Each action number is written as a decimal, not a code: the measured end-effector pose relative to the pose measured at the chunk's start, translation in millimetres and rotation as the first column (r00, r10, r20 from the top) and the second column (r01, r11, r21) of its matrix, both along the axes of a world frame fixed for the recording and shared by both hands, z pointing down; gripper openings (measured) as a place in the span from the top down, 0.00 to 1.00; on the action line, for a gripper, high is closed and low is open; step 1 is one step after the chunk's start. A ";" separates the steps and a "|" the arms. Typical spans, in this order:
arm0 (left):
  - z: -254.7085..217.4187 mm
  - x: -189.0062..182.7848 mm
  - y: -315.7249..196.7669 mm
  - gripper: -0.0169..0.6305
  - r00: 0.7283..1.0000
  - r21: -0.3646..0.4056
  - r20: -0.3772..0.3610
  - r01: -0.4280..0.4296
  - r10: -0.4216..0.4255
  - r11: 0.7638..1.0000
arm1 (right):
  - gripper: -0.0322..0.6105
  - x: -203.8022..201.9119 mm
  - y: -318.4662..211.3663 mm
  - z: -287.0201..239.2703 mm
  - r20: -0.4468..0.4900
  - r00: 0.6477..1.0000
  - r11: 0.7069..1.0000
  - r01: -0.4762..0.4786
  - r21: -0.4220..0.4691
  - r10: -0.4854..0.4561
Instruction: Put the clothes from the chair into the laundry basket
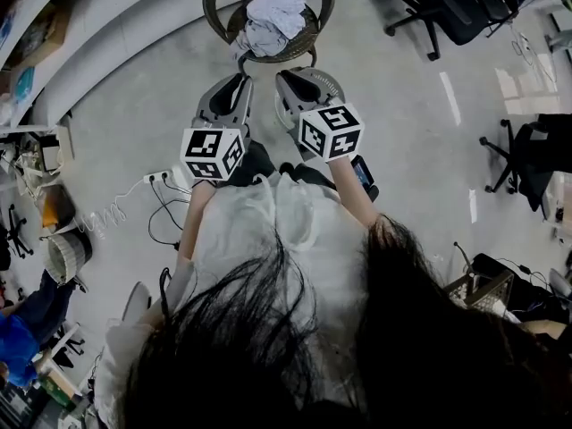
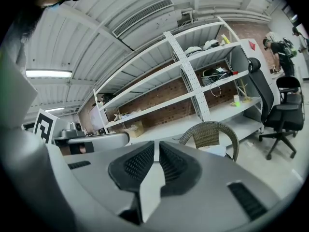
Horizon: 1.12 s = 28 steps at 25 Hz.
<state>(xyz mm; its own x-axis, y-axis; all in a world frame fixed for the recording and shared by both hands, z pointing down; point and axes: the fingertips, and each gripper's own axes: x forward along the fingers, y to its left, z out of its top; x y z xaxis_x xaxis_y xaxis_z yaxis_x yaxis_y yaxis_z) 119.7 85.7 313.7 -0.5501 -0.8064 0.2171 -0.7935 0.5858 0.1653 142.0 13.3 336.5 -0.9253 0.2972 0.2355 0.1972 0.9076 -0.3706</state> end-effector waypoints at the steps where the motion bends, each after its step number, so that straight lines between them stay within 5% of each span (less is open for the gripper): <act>1: 1.4 -2.3 0.5 0.86 1.000 -0.004 -0.002 0.001 -0.001 1.000 | 0.88 -2.5 0.2 1.1 -0.001 1.000 1.000 0.001 -0.003 -0.001; 9: 17.0 -46.6 11.4 0.86 1.000 -0.014 -0.021 -0.016 0.016 1.000 | 0.88 -47.3 5.8 14.1 -0.019 1.000 1.000 -0.019 -0.005 0.019; 28: 62.9 -226.2 33.9 0.86 0.974 -0.025 -0.134 -0.189 0.184 0.982 | 0.88 -190.9 6.2 81.7 -0.201 0.952 0.972 -0.235 0.000 0.230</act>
